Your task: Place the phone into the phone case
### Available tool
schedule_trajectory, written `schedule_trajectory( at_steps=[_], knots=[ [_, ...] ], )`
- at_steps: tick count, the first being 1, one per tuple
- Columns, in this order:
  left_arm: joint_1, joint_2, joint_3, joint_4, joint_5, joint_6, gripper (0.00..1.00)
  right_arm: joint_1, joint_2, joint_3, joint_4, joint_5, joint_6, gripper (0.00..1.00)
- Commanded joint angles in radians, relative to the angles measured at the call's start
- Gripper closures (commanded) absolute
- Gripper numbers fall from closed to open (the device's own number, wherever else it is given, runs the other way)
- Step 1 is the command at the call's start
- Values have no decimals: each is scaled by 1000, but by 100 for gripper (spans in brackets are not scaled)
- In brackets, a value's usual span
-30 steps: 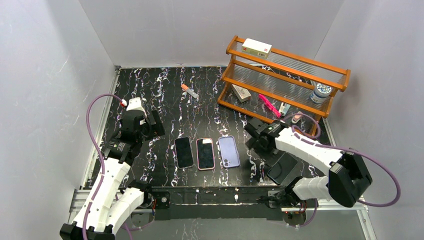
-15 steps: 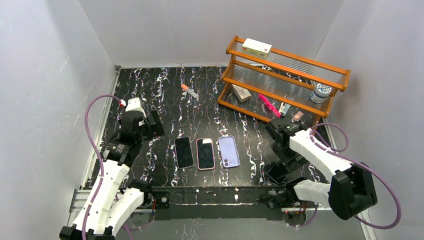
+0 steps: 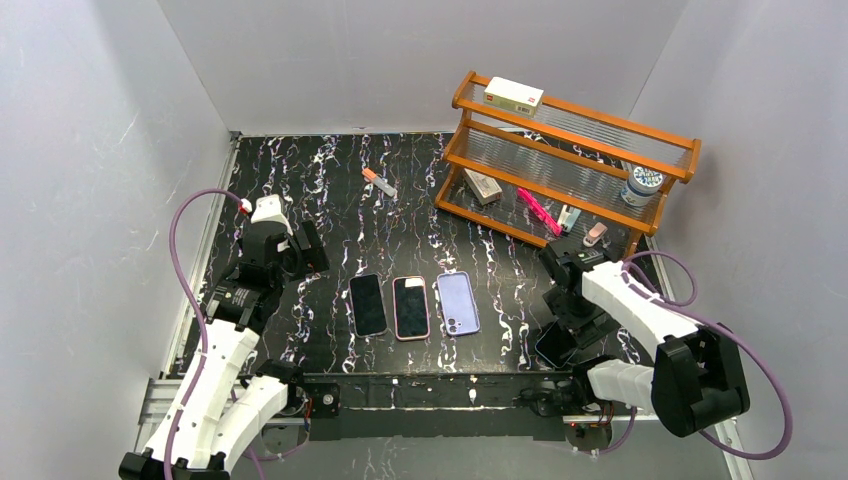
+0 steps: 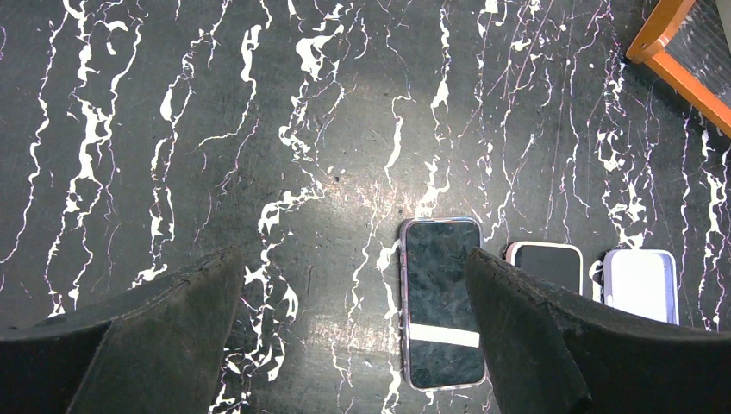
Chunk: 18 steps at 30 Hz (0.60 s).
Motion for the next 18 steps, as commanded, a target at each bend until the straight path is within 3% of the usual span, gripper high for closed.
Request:
schedule_trajectory(
  at_steps=[1, 5, 14, 18],
  knots=[
    [-2, -16, -8, 4, -15, 8, 2, -20, 12, 14, 37, -34, -35, 1],
    [-2, -20, -8, 4, -16, 8, 2, -37, 24, -25, 111, -85, -57, 1],
    [-2, -17, -8, 5, -11, 9, 2, -49, 28, -45, 144, -29, -28, 1],
    [-2, -19, -9, 8, -6, 10, 2, -69, -2, -9, 57, 50, 87, 1]
  ],
)
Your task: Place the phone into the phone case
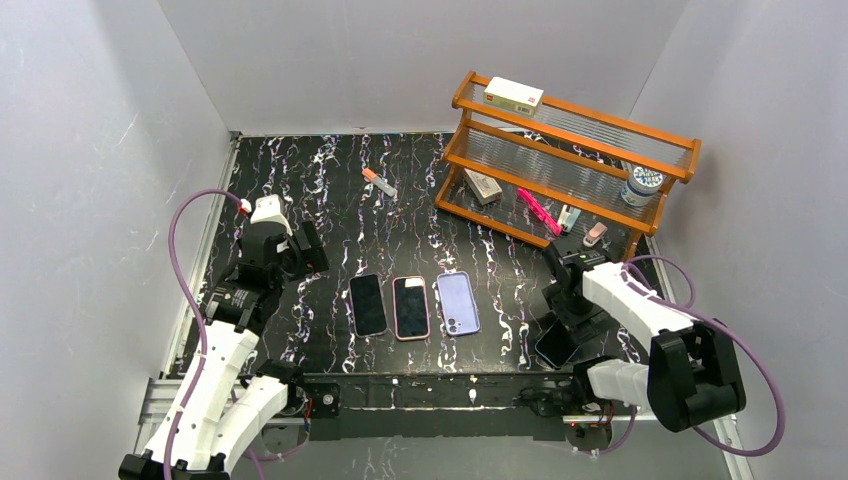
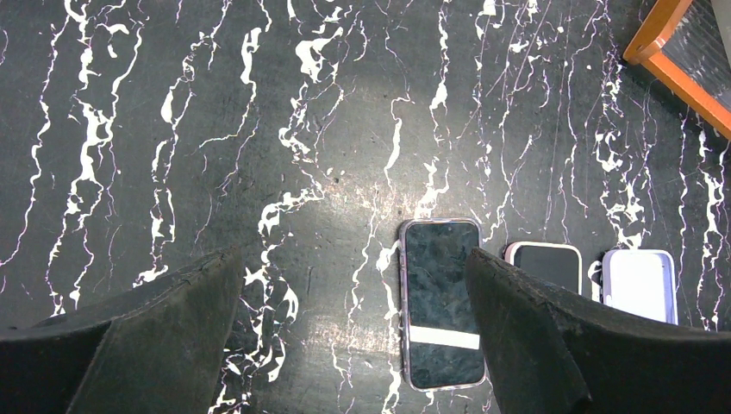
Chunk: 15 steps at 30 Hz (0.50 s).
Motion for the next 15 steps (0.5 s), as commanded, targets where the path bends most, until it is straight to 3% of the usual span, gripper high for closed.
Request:
schedule_trajectory(
  at_steps=[1, 6, 15],
  knots=[
    [-2, -11, -10, 10, -2, 10, 2, -33, -42, 37, -93, 124, 136, 1],
    [-3, 10, -10, 17, 23, 17, 2, -184, -93, -46, 11, 78, 161, 1],
    [-3, 0, -11, 20, 26, 21, 2, -207, -96, -73, 109, 23, 104, 1]
  ],
)
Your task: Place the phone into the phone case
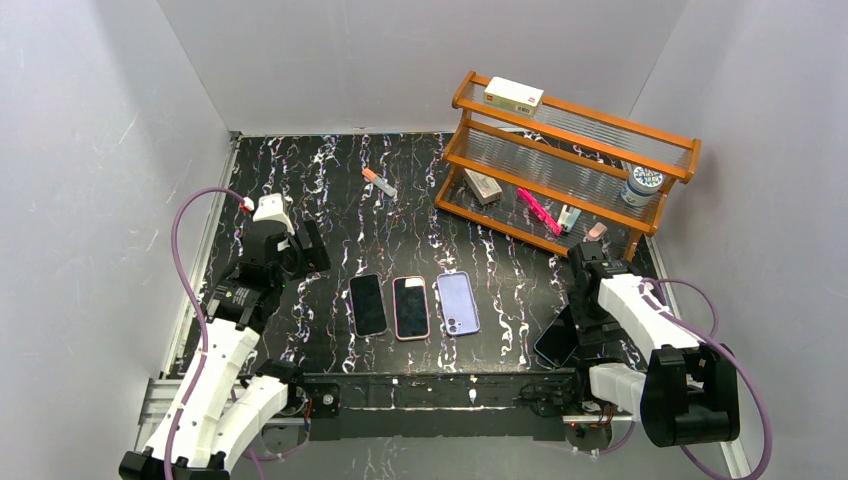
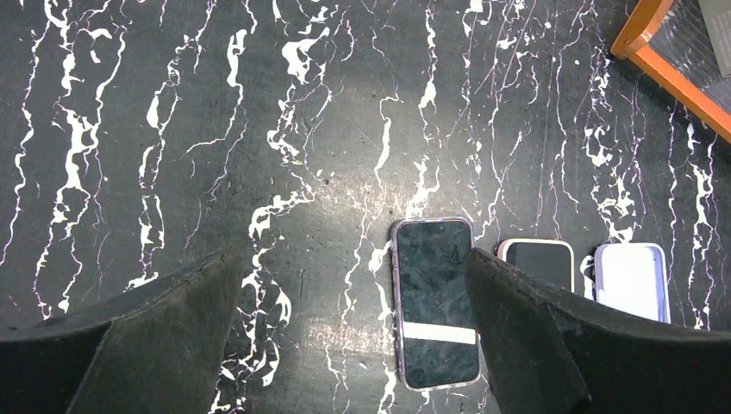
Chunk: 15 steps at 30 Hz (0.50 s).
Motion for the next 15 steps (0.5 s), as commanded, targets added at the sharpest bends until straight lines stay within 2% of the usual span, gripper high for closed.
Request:
schedule_trajectory(
  at_steps=[1, 9, 15],
  knots=[
    [-2, -14, -11, 6, -3, 13, 2, -6, -8, 2, 71, -41, -41, 1],
    [-2, -11, -11, 7, -4, 14, 2, -6, -20, -52, 210, -217, -169, 1],
    [-3, -7, -11, 7, -4, 14, 2, -3, 3, -28, 309, -321, -307, 1]
  ],
)
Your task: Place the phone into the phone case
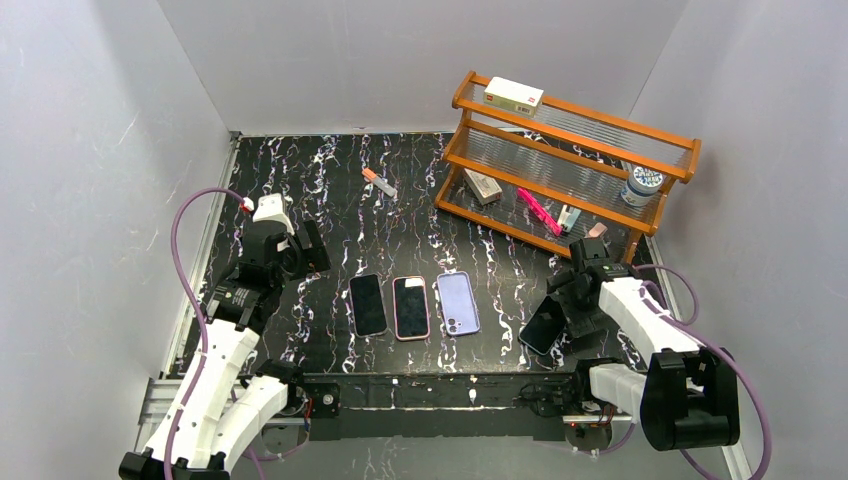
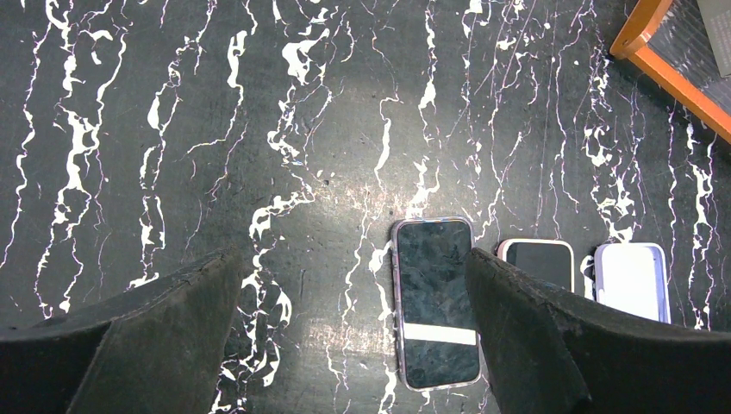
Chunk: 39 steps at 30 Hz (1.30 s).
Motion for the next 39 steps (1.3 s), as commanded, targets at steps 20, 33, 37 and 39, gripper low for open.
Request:
schedule_trajectory(
  at_steps=[20, 33, 37, 39],
  knots=[
    [-1, 3, -10, 5, -4, 11, 2, 166, 227, 81, 33, -161, -189, 2],
    [-3, -11, -13, 5, -11, 9, 2, 208, 300, 116, -48, -141, -92, 7],
    [-1, -7, -13, 6, -7, 9, 2, 216, 308, 107, -39, -125, -86, 9],
    [-2, -2, -13, 6, -3, 11, 2, 224, 315, 104, -27, -112, -91, 12]
  ],
)
